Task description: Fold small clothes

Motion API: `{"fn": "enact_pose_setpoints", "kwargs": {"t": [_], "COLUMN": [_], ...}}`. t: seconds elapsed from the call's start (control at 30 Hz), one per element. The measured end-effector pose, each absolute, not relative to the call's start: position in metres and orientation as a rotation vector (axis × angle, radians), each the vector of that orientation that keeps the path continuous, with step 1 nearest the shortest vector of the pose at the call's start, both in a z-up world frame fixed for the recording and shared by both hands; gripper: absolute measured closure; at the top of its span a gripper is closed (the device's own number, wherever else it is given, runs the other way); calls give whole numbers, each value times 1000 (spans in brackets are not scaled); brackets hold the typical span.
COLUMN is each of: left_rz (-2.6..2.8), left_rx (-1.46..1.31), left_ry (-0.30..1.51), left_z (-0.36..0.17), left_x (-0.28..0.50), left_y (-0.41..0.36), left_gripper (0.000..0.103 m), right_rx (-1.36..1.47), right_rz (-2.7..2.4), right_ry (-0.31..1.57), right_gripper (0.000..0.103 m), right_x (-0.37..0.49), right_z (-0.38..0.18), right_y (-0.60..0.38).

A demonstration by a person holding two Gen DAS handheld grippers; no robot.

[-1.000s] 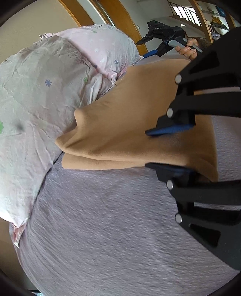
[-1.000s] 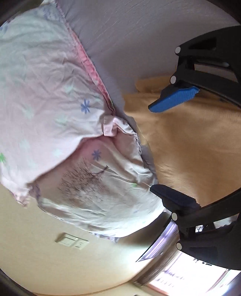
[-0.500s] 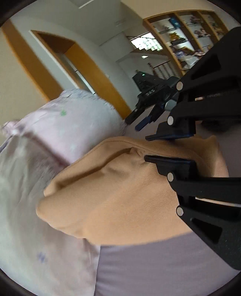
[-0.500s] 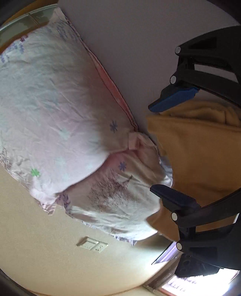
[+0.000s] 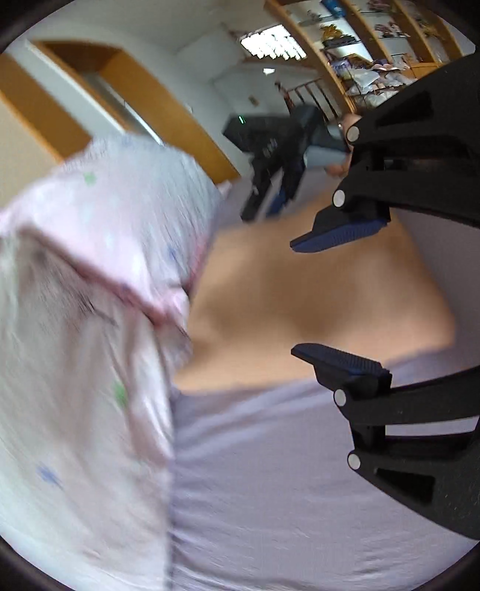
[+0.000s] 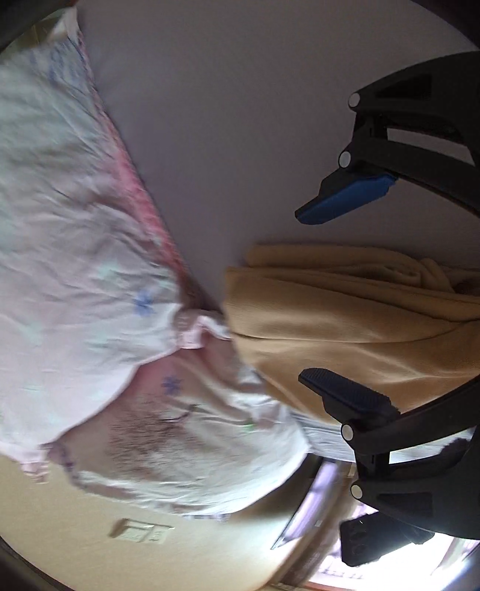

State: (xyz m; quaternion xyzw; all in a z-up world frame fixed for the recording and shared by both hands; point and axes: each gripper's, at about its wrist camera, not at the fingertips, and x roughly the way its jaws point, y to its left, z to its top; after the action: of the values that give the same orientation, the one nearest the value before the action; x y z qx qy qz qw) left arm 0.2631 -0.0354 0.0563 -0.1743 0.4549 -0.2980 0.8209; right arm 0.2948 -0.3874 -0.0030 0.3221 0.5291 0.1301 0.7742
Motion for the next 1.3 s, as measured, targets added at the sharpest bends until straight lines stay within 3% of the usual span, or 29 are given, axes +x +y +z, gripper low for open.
{"fn": "enact_pose_setpoints", "kwargs": {"t": [0.1, 0.17, 0.2, 0.23, 0.3, 0.4, 0.43, 0.53, 0.63, 0.83, 0.9, 1.0, 1.03, 1.13, 1.23, 1.3], "left_rz": [-638, -649, -659, -663, -671, -666, -660, -683, -678, -441, -427, -477, -502, -550, -555, -523], "left_rx": [-363, -339, -332, -331, -345, -373, -368, -395, -401, -159, -183, -200, -190, -169, -155, -141], "left_ry": [1067, 1076, 1079, 1081, 1101, 1096, 1097, 1067, 976, 844, 828, 774, 751, 728, 737, 753], "left_z": [31, 25, 23, 21, 15, 8, 7, 11, 31, 52, 52, 61, 65, 70, 71, 71], "left_x": [264, 261, 261, 264, 263, 260, 261, 257, 246, 220, 211, 192, 185, 175, 168, 164], "left_y": [-40, -47, -51, -50, -49, -54, -55, -53, -28, 11, 24, 36, 35, 26, 16, 13], "left_gripper": [52, 43, 41, 39, 39, 48, 58, 76, 78, 68, 68, 61, 55, 45, 35, 23], "right_rx": [653, 633, 633, 642, 686, 699, 684, 642, 658, 397, 516, 672, 679, 617, 602, 655], "right_rz": [297, 290, 287, 286, 297, 302, 302, 333, 444, 324, 358, 591, 667, 751, 637, 562], "right_ry": [1170, 1172, 1171, 1172, 1171, 1153, 1137, 1032, 894, 1036, 964, 903, 912, 1056, 1267, 1326], "right_gripper": [24, 31, 37, 50, 59, 68, 71, 74, 75, 69, 66, 11, 8, 8, 10, 22], "right_x": [296, 296, 296, 296, 296, 294, 294, 290, 287, 301, 283, 253, 243, 228, 233, 238], "right_z": [-10, -12, -14, -16, -22, -22, -20, -2, 16, 8, 33, 67, 74, 69, 28, 5], "right_y": [-376, -373, -373, -374, -377, -377, -374, -363, -348, -299, -314, -310, -300, -255, -237, -243]}}
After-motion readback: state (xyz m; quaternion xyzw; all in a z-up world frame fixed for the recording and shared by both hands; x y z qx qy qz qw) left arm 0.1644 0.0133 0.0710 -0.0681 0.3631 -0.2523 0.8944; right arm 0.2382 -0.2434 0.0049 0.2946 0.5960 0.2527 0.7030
